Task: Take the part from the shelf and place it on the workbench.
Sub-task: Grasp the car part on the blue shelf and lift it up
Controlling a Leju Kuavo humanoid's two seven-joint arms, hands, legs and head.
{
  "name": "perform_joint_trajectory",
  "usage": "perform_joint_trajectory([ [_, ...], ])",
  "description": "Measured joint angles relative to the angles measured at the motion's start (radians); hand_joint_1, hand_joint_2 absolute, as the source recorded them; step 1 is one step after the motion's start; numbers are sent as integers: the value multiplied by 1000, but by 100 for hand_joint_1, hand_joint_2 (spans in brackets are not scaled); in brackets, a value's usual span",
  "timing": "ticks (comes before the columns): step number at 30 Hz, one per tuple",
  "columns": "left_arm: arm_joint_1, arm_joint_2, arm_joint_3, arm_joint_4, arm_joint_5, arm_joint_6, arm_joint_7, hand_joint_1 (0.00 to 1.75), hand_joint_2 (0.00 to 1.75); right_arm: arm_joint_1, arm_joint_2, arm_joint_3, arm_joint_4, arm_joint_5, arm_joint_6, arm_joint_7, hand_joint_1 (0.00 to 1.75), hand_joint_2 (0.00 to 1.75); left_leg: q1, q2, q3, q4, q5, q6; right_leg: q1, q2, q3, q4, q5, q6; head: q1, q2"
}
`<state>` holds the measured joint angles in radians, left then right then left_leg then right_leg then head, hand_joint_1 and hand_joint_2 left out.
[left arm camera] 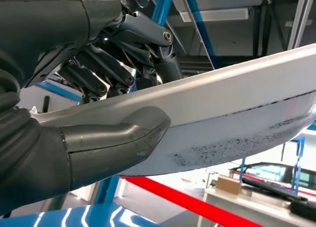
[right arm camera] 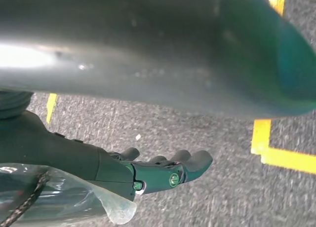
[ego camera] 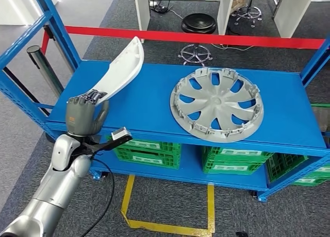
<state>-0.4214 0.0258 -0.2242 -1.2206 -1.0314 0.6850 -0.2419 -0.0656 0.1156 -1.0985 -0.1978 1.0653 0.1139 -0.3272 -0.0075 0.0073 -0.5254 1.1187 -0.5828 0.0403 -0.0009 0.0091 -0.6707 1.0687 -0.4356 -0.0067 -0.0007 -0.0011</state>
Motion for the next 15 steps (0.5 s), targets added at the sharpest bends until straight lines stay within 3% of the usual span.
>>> perform_joint_trajectory([
  [2,-14,-4,-4,6,1,-1,0,175,175,-1,-1,-2,0,-3,3,4,0,0,-13,1,34,-73,19,13,-3,-3,-6,-5,17,7,-1,0],
  [5,-29,-10,-9,21,5,-1,0,175,175,-1,-4,-6,0,-6,7,11,0,0,-14,4,25,-101,53,10,-6,-6,-11,-21,38,23,-4,0],
  [6,-32,-13,-11,26,5,-1,0,175,175,0,-6,-7,0,-6,8,13,0,0,-11,6,18,-111,69,11,-5,-6,-18,-15,21,29,-3,0],
  [7,-34,-16,-13,31,6,-1,0,175,175,1,-8,-7,0,-7,9,14,0,0,-6,7,8,-120,85,11,-5,-6,-28,9,-15,34,-3,0],
  [9,-37,-21,-16,40,6,-1,0,175,175,1,-11,-8,0,-7,9,15,0,0,-4,7,-23,-123,112,13,-9,-6,-55,111,-112,44,-2,0],
  [10,-37,-23,-17,44,6,-1,0,175,175,0,-12,-8,0,-7,9,15,0,0,-4,8,-40,-122,125,11,-10,-6,-65,171,-143,49,-2,0],
  [11,-36,-24,-17,48,6,-1,0,175,175,-1,-13,-8,0,-7,9,15,0,0,-3,8,-57,-121,138,9,-11,-6,-66,215,-150,53,-2,0],
  [12,-35,-24,-18,52,6,-1,0,175,175,-1,-15,-8,0,-8,9,15,0,0,-2,9,-74,-120,149,6,-12,-7,-53,230,-134,56,-2,0],
  [13,-35,-25,-18,56,6,-1,0,175,175,-1,-17,-8,0,-8,9,15,0,0,0,9,-90,-118,160,2,-13,-7,-22,209,-105,60,-2,0],
  [14,-34,-25,-18,59,6,-1,0,175,175,-1,-19,-8,0,-8,8,15,0,0,2,9,-103,-114,169,-3,-15,-8,22,159,-80,63,-2,0],
  [15,-35,-25,-18,61,6,-1,0,175,175,-1,-20,-8,0,-8,8,15,0,0,2,9,-116,-108,177,-8,-15,-8,77,91,-75,67,-2,0],
])
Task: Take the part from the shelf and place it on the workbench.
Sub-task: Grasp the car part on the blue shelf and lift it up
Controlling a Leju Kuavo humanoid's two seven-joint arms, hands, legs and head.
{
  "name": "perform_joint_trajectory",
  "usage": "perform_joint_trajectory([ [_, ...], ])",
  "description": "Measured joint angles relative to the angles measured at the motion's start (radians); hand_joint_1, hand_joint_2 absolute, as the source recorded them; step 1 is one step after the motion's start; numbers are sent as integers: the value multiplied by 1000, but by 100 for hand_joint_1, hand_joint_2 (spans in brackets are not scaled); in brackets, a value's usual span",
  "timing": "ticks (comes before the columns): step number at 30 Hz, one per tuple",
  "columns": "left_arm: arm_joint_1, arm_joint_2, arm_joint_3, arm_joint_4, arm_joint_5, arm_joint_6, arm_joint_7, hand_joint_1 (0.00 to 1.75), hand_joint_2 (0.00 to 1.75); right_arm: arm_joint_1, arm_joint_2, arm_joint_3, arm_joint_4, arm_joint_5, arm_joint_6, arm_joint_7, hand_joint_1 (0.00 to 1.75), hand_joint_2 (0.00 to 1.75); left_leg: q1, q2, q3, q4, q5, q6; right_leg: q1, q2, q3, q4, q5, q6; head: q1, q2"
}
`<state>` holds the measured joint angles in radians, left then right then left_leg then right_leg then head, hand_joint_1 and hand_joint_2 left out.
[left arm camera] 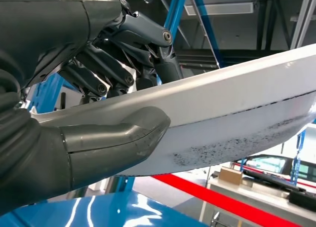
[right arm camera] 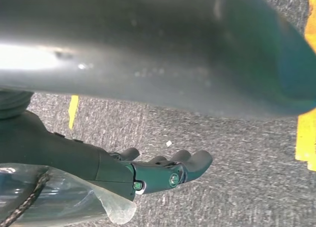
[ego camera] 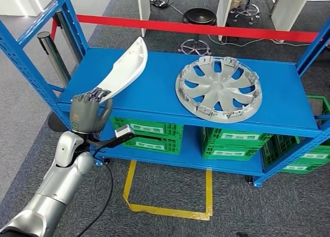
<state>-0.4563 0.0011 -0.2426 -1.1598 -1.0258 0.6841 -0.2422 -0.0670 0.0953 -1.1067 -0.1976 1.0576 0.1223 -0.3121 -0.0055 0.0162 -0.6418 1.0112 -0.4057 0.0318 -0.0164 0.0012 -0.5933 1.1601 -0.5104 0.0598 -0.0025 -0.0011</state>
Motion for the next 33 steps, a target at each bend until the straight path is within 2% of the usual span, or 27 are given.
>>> perform_joint_trajectory([
  [1,-1,0,0,1,0,0,0,175,175,-1,0,0,0,0,0,0,0,0,-1,0,-10,7,7,-5,0,1,47,-65,-10,-2,-1,0],
  [2,-2,0,0,2,0,0,0,175,175,-2,-1,0,0,0,0,0,0,0,-3,0,-17,13,14,-9,0,3,75,-111,-26,-6,-1,0],
  [3,-3,0,0,2,0,0,0,175,175,-2,-1,0,0,0,0,0,0,0,-4,-1,-21,16,21,-13,2,5,90,-136,-40,-13,-1,0],
  [5,-3,0,-1,5,0,0,0,175,175,0,-1,0,0,0,1,0,0,0,-2,-2,-27,19,29,-20,1,3,77,-142,-34,-33,-1,0],
  [6,-2,0,-1,6,0,0,0,175,175,0,-1,0,0,0,1,0,0,0,-1,-4,-33,31,10,-25,1,1,69,-141,-25,-45,-2,0],
  [7,-2,1,-2,8,0,0,0,175,175,0,-1,0,1,0,1,1,0,0,1,-6,-43,59,-25,-31,-1,-1,58,-141,-14,-55,-3,0],
  [9,-2,1,-2,9,0,0,0,175,175,-1,-1,-1,1,0,0,1,0,0,5,-7,-68,168,-126,-41,0,-2,36,-140,9,-65,-5,0],
  [10,-2,1,-3,11,1,0,0,175,175,-1,-1,-1,1,-1,0,1,0,0,7,-8,-78,230,-163,-43,1,-2,22,-139,21,-66,-5,0],
  [11,-2,1,-3,13,2,1,-1,175,175,-2,-1,-2,1,-1,1,2,0,0,7,-8,-78,276,-179,-44,2,-2,6,-139,32,-66,-5,0],
  [12,-2,1,-3,16,3,1,-1,175,175,-1,-1,-4,1,-2,2,4,0,0,8,-8,-65,294,-174,-42,3,-2,-9,-138,43,-66,-6,0],
  [13,-2,0,-3,19,6,1,-2,175,175,-1,-1,-5,1,-3,2,6,0,0,8,-8,-36,274,-154,-38,5,-2,-23,-138,54,-65,-6,0],
  [15,-4,0,-4,23,9,3,-4,175,175,-1,-1,-8,1,-4,3,11,0,0,4,-10,60,151,-117,-21,7,-1,-44,-138,74,-62,-5,0],
  [17,-8,0,-5,25,10,5,-6,175,175,-1,-1,-10,1,-4,5,13,0,0,-3,-11,140,25,-120,-8,8,-1,-56,-140,93,-53,-5,0],
  [18,-10,0,-5,26,11,6,-7,175,175,-2,0,-10,1,-4,5,14,0,0,-7,-12,157,-8,-126,-5,6,-2,-59,-142,103,-47,-5,0],
  [20,-11,0,-6,30,12,8,-9,175,175,-1,-1,-12,1,-4,5,16,0,0,-9,-11,153,-25,-111,-4,2,-2,-63,-150,120,-35,-5,0],
  [21,-12,0,-6,34,13,9,-10,175,175,-1,-3,-14,1,-4,5,17,0,0,-7,-9,146,-31,-97,-1,1,-2,-70,-147,112,-30,-5,0],
  [22,-12,0,-7,37,13,8,-9,175,175,0,-4,-15,1,-4,5,19,0,0,-4,-7,136,-37,-82,4,2,-1,-80,-131,85,-26,-3,0],
  [23,-12,0,-7,40,10,6,-6,175,175,1,-6,-16,1,-4,5,21,0,0,-1,-6,122,-42,-67,8,2,-1,-93,-94,39,-23,-1,0],
  [25,-11,0,-8,58,-9,-8,11,175,175,1,-8,-17,1,-4,5,28,0,0,-2,-5,89,-41,-40,12,2,-1,-121,25,-61,-19,2,0],
  [26,-9,2,-8,76,-22,-18,25,175,175,1,-9,-17,1,-4,6,32,0,0,-2,-4,72,-41,-28,11,2,-1,-127,82,-86,-17,2,0],
  [27,-5,4,-8,102,-35,-26,38,175,175,1,-11,-17,1,-5,6,35,0,0,-3,-3,55,-39,-15,9,2,-2,-124,118,-85,-15,2,0],
  [28,0,7,-8,133,-45,-31,48,175,175,1,-14,-18,1,-6,7,37,0,0,-3,-2,38,-38,-3,7,2,-2,-107,125,-65,-14,2,0],
  [29,6,10,-9,168,-53,-33,55,175,175,1,-16,-18,1,-7,8,40,0,0,-2,-1,21,-35,8,4,2,-2,-73,101,-36,-13,2,0],
  [30,14,13,-9,204,-58,-32,60,175,175,1,-19,-19,0,-9,9,41,0,0,-1,-1,6,-30,17,0,1,-2,-25,48,-14,-12,2,0],
  [31,22,16,-9,240,-61,-29,63,175,175,0,-20,-21,0,-11,10,43,0,0,-2,-1,-9,-22,26,-5,1,-1,33,-26,-12,-12,3,0],
  [32,33,20,-9,277,-59,-24,64,175,175,-1,-22,-23,0,-14,10,44,0,0,-3,0,-21,-15,35,-10,1,0,83,-97,-23,-14,3,0],
  [33,45,24,-8,312,-53,-19,61,175,175,-2,-22,-26,0,-17,10,44,0,0,-5,0,-29,-11,44,-14,1,2,115,-147,-39,-17,3,0],
])
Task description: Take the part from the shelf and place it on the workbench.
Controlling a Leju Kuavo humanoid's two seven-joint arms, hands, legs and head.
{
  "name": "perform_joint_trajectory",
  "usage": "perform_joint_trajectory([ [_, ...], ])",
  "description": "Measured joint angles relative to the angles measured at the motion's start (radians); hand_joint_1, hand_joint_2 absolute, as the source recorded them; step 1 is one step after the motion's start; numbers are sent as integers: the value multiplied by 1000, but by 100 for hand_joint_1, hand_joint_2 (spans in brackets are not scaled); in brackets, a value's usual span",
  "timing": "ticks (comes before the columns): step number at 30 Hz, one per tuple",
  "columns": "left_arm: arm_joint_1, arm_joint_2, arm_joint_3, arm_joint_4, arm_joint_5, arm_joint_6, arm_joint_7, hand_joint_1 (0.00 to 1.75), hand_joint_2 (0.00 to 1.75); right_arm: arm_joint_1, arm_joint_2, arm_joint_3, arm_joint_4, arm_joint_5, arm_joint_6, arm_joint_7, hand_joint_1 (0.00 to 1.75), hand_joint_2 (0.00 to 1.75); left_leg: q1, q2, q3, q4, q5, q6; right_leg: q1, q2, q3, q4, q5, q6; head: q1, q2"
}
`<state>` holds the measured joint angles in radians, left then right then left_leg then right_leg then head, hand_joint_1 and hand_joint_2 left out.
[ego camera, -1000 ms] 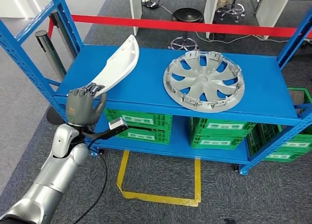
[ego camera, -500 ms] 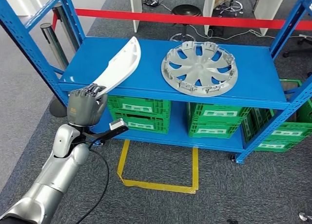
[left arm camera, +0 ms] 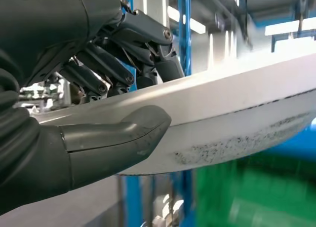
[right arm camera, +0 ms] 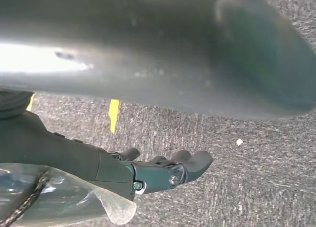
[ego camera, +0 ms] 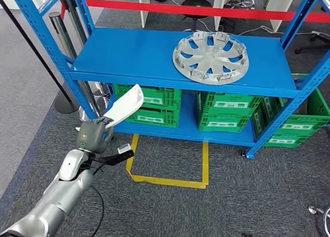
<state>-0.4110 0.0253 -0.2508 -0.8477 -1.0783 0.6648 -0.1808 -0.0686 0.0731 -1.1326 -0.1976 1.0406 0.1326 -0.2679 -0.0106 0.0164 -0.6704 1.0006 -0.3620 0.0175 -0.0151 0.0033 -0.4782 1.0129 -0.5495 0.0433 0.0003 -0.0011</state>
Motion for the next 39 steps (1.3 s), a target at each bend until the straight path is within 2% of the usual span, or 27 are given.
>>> perform_joint_trajectory([
  [1,14,3,1,34,11,4,-4,175,175,1,0,-4,0,-3,0,1,0,0,-2,0,-5,2,9,-3,2,1,15,-27,-12,-4,0,0],
  [2,31,7,4,68,25,7,-9,175,175,4,0,-8,0,-6,0,3,0,0,-1,0,-8,1,18,-7,1,1,10,-31,-11,-11,0,0],
  [3,51,9,8,100,42,8,-15,175,175,7,0,-12,0,-9,-1,4,0,0,0,-1,-11,3,15,-12,1,0,3,-28,-5,-18,0,0],
  [4,74,11,14,127,63,7,-23,175,175,10,0,-16,0,-12,-2,6,0,0,2,-3,-16,16,-7,-18,0,-2,-4,-27,3,-28,0,0],
  [5,98,13,23,153,90,4,-35,175,175,11,0,-20,0,-17,-4,7,0,0,5,-6,-26,49,-48,-24,-2,-4,-14,-26,13,-37,-1,0],
  [7,142,12,49,202,153,-2,-63,175,175,12,0,-31,0,-28,-10,7,0,0,9,-8,-52,172,-155,-35,-1,-4,-35,-24,32,-49,-3,0],
  [8,163,11,64,228,185,-4,-77,175,175,13,0,-37,0,-34,-14,7,0,0,11,-8,-62,240,-192,-38,0,-4,-49,-23,42,-50,-4,0],
  [9,184,10,82,256,216,-4,-89,175,175,15,0,-43,0,-40,-17,7,0,0,13,-8,-63,288,-207,-38,1,-4,-62,-21,51,-51,-4,0],
  [10,204,10,102,286,247,-4,-99,175,175,16,0,-50,0,-46,-21,7,0,0,13,-9,-49,303,-200,-37,3,-4,-77,-18,59,-51,-4,0],
  [11,223,9,122,317,273,-4,-107,175,175,18,0,-57,0,-54,-25,7,0,0,13,-9,-18,280,-179,-34,4,-4,-91,-15,67,-50,-4,0],
  [13,252,8,160,374,308,-7,-109,175,175,18,2,-73,0,-67,-30,7,0,0,11,-9,77,159,-143,-21,6,-5,-113,-12,81,-47,-4,0],
  [15,273,7,192,426,327,-19,-91,175,175,18,5,-88,0,-81,-33,5,0,0,5,-9,162,28,-151,-10,7,-7,-124,-11,95,-38,-3,0],
  [16,284,6,209,452,340,-30,-78,175,175,17,6,-96,0,-88,-35,3,0,0,2,-9,186,-12,-158,-5,6,-8,-127,-13,103,-31,-3,0],
  [17,297,4,225,476,355,-45,-64,175,175,17,7,-103,0,-93,-37,0,0,0,-1,-9,191,-28,-158,-3,5,-9,-128,-15,111,-24,-3,0],
  [19,325,-6,260,522,386,-78,-33,175,175,18,7,-119,0,-103,-41,-4,0,0,1,-5,183,-36,-141,8,3,-7,-137,-9,100,-12,-2,0],
  [20,338,-12,276,542,394,-93,-15,175,175,19,7,-126,0,-108,-43,-5,0,0,2,-3,177,-40,-131,16,3,-6,-147,12,72,-7,-1,0],
  [23,368,-33,301,584,390,-127,37,175,175,19,8,-142,0,-116,-46,-6,0,0,1,0,142,-38,-105,30,3,-5,-191,178,-65,0,2,0],
  [24,375,-43,304,594,388,-136,48,175,175,17,9,-146,0,-118,-46,-6,0,0,-1,-1,128,-35,-96,31,3,-5,-198,231,-86,1,2,0],
  [25,380,-53,308,604,387,-145,56,175,175,16,9,-150,0,-120,-47,-6,0,0,-2,-1,113,-31,-88,31,3,-5,-192,260,-85,3,2,0],
  [26,385,-63,313,612,388,-151,60,175,175,16,9,-155,0,-122,-48,-6,0,0,-2,-1,99,-26,-81,30,3,-5,-169,253,-63,3,2,0],
  [28,390,-80,321,622,390,-156,65,175,175,15,9,-162,0,-126,-49,-9,0,0,-2,-2,71,-13,-68,25,3,-5,-82,150,-8,1,3,0],
  [30,391,-93,327,627,398,-154,59,175,175,11,9,-166,-1,-127,-49,-13,0,0,-4,-3,48,1,-55,16,5,-4,12,14,-4,-4,2,0],
  [32,390,-101,340,630,412,-147,43,175,175,8,10,-168,-2,-127,-50,-16,0,0,-5,-2,36,5,-37,7,8,-3,40,-46,-19,-11,1,0],
  [34,390,-102,356,633,429,-140,24,175,175,12,11,-173,-2,-128,-52,-18,0,0,-4,-5,32,7,-32,-2,7,-7,25,-49,-10,-22,2,0],
  [36,394,-102,372,636,448,-136,10,175,175,16,14,-178,-3,-128,-54,-18,0,0,0,-10,23,49,-91,-17,4,-13,12,-51,6,-39,-1,0],
  [38,396,-102,389,637,463,-133,-2,175,175,16,15,-182,-5,-129,-57,-19,0,0,8,-12,7,160,-203,-31,3,-16,-3,-50,24,-50,-5,0],
  [39,395,-103,397,638,467,-132,-6,175,175,16,15,-183,-5,-129,-59,-19,0,0,11,-12,2,222,-241,-35,3,-17,-14,-49,34,-52,-6,0],
])
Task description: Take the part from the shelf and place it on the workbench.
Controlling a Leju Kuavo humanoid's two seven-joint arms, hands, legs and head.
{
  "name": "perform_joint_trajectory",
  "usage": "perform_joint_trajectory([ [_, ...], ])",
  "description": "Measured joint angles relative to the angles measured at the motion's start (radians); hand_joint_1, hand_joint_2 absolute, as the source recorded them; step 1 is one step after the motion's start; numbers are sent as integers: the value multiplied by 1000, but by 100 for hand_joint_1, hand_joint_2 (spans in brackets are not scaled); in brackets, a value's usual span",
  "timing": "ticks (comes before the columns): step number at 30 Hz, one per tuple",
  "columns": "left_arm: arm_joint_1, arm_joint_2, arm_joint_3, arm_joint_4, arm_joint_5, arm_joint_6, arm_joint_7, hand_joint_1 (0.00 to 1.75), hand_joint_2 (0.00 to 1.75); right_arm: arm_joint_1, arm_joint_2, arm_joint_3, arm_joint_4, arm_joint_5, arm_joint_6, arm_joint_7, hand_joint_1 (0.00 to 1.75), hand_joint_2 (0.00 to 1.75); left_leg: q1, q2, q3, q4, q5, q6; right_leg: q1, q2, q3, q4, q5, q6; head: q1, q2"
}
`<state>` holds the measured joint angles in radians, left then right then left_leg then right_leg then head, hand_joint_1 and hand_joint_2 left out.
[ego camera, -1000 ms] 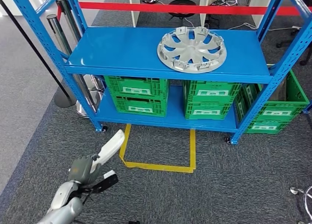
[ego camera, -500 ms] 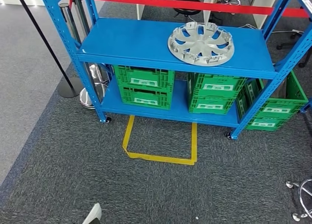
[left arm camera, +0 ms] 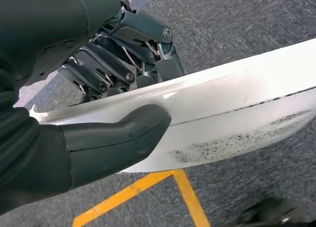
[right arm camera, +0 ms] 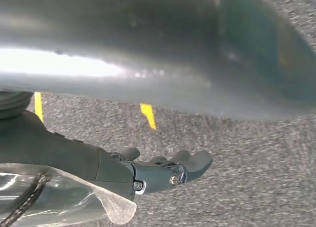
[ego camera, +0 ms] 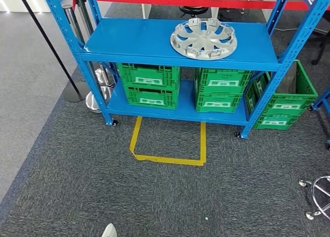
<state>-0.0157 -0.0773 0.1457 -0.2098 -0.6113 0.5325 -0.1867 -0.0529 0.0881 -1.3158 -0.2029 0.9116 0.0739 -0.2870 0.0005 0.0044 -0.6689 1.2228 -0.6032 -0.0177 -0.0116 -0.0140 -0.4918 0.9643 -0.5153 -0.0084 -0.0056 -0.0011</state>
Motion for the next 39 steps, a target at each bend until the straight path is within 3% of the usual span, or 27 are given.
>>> perform_joint_trajectory([
  [1,-1,0,6,0,3,1,-2,175,175,0,0,-2,0,0,-1,0,0,0,3,0,0,50,-18,-3,0,-1,-12,3,11,1,0,0],
  [2,-2,0,12,1,5,1,-3,175,175,-1,0,-4,-1,-1,-1,0,0,0,6,0,11,70,-9,-6,0,-2,-26,7,21,2,0,0],
  [3,-3,0,17,1,7,2,-3,175,175,-1,0,-5,-1,-1,-1,-1,0,0,8,0,37,56,19,-6,0,-3,-43,13,29,4,0,0],
  [5,-3,0,27,1,13,4,-5,175,175,-1,0,-7,0,-2,-1,-2,0,0,9,-1,127,-62,71,-1,0,-3,-71,25,42,10,-1,0],
  [7,-5,1,36,1,17,6,-10,175,175,-2,1,-8,-1,-2,-1,-3,0,0,6,-2,208,-196,72,10,2,-3,-89,33,56,21,0,0],
  [8,-6,1,39,1,19,6,-13,175,175,-2,1,-8,-1,-1,-1,-3,0,0,4,-3,225,-231,65,15,2,-4,-95,34,65,26,1,0],
  [10,-6,0,46,1,24,6,-22,175,175,-3,1,-8,-1,12,-2,-2,0,0,2,-1,217,-248,70,27,-1,-4,-107,34,80,40,1,0],
  [12,-6,-1,53,2,27,7,-32,175,175,0,0,-6,-1,30,-6,1,0,0,3,3,194,-251,90,43,-2,0,-125,56,45,51,3,0],
  [15,-7,-2,60,2,28,7,-39,175,175,2,0,-3,0,49,-11,7,0,0,-2,7,151,-250,125,60,-3,7,-170,220,-103,56,7,0],
  [16,-8,-3,62,2,29,7,-41,175,175,2,0,-1,-1,58,-13,7,0,0,-5,7,133,-248,139,62,-3,8,-177,281,-126,57,7,0],
  [17,-9,-3,63,2,29,7,-44,175,175,1,-1,4,-1,72,-17,6,0,0,-7,7,114,-245,152,62,-2,9,-171,314,-119,57,7,0],
  [18,-9,-4,64,2,30,6,-47,175,175,1,-3,11,-1,88,-21,4,0,0,-9,8,94,-241,164,61,-1,10,-150,319,-90,56,7,0],
  [20,-9,-5,68,2,33,5,-52,175,175,-1,-8,31,-1,118,-26,-7,0,0,-10,7,57,-228,187,56,0,11,-59,231,-33,51,7,0],
  [22,-10,-6,72,2,35,3,-52,175,175,-7,-14,51,-2,139,-26,-25,0,0,-13,7,32,-214,208,48,2,12,60,71,-49,44,7,0],
  [23,-11,-7,74,2,35,3,-51,175,175,-11,-17,60,-2,147,-25,-34,0,0,-13,8,26,-212,219,43,4,13,94,15,-68,41,7,0],
  [24,-11,-7,76,3,35,3,-49,175,175,-14,-18,69,-2,153,-24,-42,0,0,-14,9,22,-211,231,39,6,13,107,-14,-78,36,7,0],
  [25,-11,-6,78,3,36,3,-45,175,175,-15,-19,76,-2,158,-22,-48,0,0,-12,8,19,-213,242,34,6,12,99,-17,-74,30,8,0],
  [26,-9,-5,82,4,37,3,-41,175,175,-15,-19,83,-2,162,-19,-53,0,0,-11,5,15,-210,237,29,5,9,89,-15,-63,23,8,0],
  [27,-6,-5,85,5,38,4,-37,175,175,-15,-19,89,-1,164,-16,-57,0,0,-9,2,9,-192,208,22,4,6,77,-15,-51,14,7,0],
  [30,2,-4,93,6,49,7,-38,175,175,-16,-18,99,-1,164,-9,-66,0,0,-1,-2,-13,-41,45,6,3,0,31,-14,-11,-1,2,0],
  [31,2,-4,99,6,58,9,-45,175,175,-16,-18,100,-1,162,-7,-67,0,0,2,-2,-15,19,21,3,3,-1,14,-13,1,-1,1,0],
  [32,2,-4,106,6,67,11,-54,175,175,-16,-18,101,-1,161,-6,-67,0,0,4,-2,-13,66,28,0,3,-3,-3,-12,13,1,1,0],
  [34,2,-4,123,6,87,15,-69,175,175,-17,-18,103,-1,155,-5,-67,0,0,7,-2,22,76,104,-1,3,-6,-34,-7,37,5,1,0],
  [35,2,-4,132,6,96,17,-72,175,175,-18,-18,103,-1,152,-7,-67,0,0,8,-3,63,30,132,2,2,-6,-48,-3,48,9,1,0],
  [36,2,-4,140,6,103,18,-74,175,175,-19,-18,103,-1,149,-8,-67,0,0,8,-3,120,-46,136,6,4,-6,-60,2,58,13,1,0],
  [37,2,-4,147,6,107,19,-76,175,175,-20,-17,103,0,147,-9,-66,0,0,7,-3,176,-130,118,11,5,-6,-70,6,66,18,1,0],
  [39,0,-5,158,6,109,21,-77,175,175,-22,-16,103,0,144,-12,-68,0,0,4,-3,241,-242,74,21,7,-7,-85,13,81,30,2,0],
])
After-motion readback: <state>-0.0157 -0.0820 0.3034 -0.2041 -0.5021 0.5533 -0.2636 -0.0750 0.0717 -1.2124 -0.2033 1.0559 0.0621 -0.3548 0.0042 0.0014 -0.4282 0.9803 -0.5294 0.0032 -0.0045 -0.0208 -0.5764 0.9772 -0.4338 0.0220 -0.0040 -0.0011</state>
